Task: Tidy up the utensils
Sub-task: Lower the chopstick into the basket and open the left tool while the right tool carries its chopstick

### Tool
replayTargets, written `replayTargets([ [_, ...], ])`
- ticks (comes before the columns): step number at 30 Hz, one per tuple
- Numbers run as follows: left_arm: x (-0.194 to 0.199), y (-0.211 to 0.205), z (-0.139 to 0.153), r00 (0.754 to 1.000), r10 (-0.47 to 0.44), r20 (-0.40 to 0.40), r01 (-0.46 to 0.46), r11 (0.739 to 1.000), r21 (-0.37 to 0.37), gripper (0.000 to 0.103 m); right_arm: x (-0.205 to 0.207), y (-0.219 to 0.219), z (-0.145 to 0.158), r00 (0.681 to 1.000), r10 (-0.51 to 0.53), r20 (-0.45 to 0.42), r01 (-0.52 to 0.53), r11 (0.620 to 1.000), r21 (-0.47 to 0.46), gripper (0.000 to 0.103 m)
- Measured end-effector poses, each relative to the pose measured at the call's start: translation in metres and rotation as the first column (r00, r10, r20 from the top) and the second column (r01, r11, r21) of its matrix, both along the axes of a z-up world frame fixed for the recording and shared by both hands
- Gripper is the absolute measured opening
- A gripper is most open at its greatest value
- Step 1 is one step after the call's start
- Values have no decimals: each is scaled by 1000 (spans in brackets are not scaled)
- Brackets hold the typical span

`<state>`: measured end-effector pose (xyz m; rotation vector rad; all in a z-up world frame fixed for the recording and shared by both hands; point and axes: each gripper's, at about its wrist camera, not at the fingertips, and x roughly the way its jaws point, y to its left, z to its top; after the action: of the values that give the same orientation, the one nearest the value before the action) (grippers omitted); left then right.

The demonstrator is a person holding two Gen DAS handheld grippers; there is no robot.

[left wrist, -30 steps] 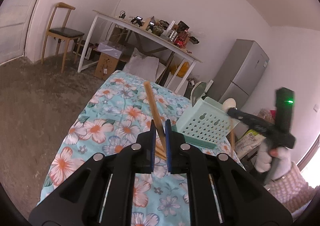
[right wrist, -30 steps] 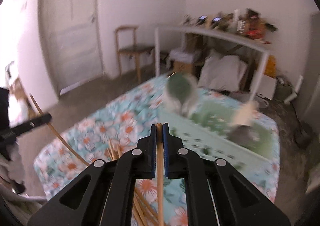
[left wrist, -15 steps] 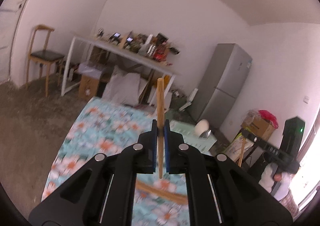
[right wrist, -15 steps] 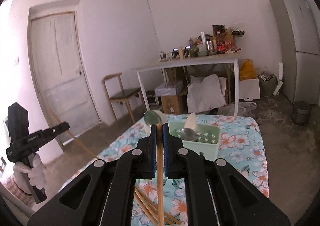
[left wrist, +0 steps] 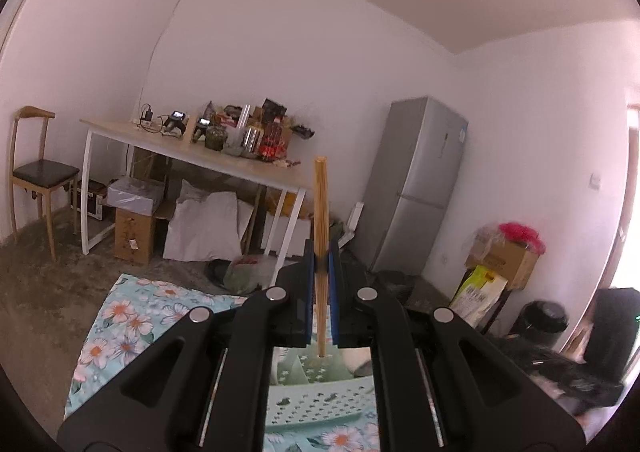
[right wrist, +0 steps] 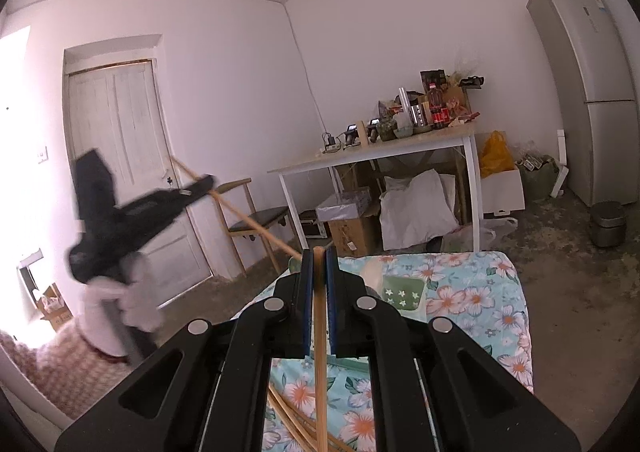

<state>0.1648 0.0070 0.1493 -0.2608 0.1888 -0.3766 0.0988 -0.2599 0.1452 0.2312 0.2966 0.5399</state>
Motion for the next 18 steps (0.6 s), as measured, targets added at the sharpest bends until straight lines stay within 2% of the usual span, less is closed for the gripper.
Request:
replayTargets([
  [6,39,-31,-30,996,-2,-90,7,998,64,5,4,-1,2,1000,4,-2,-4,1000,-4,6],
  [10,48,-29,-53,987,5,-158,4,999,54,8,5,2,3,1000,8,-8,-8,1000,-14,6],
  [11,50,-27,-56,985,4,-173,3,999,42,11,6,3,2,1000,7,-10,-7,1000,-19,6],
  [13,46,-22,-59,984,18,-178,-14,1000,24,34,7,4,3,1000,8,-14,-8,1000,-21,6],
  [18,27,-4,-53,989,41,-139,-40,999,11,53,13,9,10,1000,14,-7,-14,1000,-27,6],
])
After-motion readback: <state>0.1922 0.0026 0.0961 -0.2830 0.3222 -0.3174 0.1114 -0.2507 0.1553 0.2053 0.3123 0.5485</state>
